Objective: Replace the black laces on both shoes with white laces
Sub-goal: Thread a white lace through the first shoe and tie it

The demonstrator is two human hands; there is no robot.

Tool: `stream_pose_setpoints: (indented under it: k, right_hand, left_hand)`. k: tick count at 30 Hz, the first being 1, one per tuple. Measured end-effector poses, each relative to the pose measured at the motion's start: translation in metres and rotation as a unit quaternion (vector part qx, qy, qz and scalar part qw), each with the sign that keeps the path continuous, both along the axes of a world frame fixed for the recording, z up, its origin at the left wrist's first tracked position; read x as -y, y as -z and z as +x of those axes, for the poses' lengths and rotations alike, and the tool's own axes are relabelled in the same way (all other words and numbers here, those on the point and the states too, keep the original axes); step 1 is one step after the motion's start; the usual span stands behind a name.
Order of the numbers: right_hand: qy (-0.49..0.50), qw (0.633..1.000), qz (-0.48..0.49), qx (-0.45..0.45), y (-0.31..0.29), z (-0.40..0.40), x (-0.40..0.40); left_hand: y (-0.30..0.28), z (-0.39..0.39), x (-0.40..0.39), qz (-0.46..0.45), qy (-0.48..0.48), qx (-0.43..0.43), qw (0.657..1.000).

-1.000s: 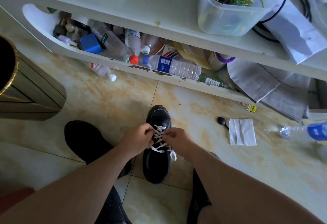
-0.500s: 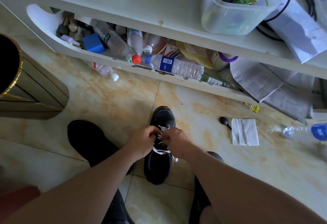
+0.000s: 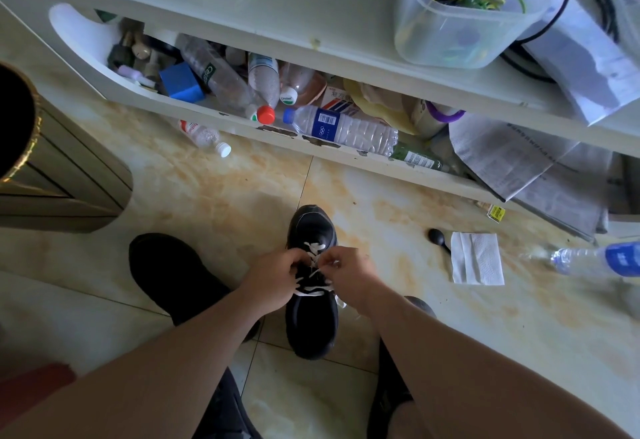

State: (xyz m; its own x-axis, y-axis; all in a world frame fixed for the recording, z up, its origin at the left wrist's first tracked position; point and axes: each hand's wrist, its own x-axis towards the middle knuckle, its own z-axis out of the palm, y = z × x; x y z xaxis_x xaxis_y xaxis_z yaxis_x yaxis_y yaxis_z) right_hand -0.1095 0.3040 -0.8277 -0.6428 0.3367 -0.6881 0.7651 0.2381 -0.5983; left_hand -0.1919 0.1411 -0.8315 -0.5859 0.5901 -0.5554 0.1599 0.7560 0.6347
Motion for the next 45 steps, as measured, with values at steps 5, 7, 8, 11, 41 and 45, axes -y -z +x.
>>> stream_pose_setpoints:
  k: [5, 7, 8, 11, 41, 45]
  right_hand:
    - [-0.029, 0.999, -0.005, 0.031, -0.001, 0.003, 0.000]
    - [-0.041, 0.998, -0.005, 0.041, -0.002, 0.004, -0.002]
    - [-0.050, 0.998, -0.005, 0.043, -0.002, 0.002, -0.003]
    - [-0.110, 0.993, -0.012, 0.044, -0.007, -0.004, -0.007]
    - [0.134, 0.987, -0.075, 0.041, 0.012, 0.016, -0.004]
    - [0.125, 0.983, -0.116, 0.062, 0.009, 0.016, -0.004]
  left_hand:
    - [0.003, 0.000, 0.003, -0.020, 0.067, -0.031, 0.997]
    - [0.006, 0.002, 0.003, -0.024, 0.075, -0.043, 0.996]
    - [0.007, 0.002, 0.003, -0.026, 0.063, -0.039, 0.997]
    - [0.008, 0.000, 0.002, -0.041, 0.038, -0.032, 0.998]
    - [0.012, 0.006, 0.004, 0.001, -0.015, 0.047, 0.999]
    - [0.012, 0.000, 0.001, -0.012, 0.102, -0.064, 0.993]
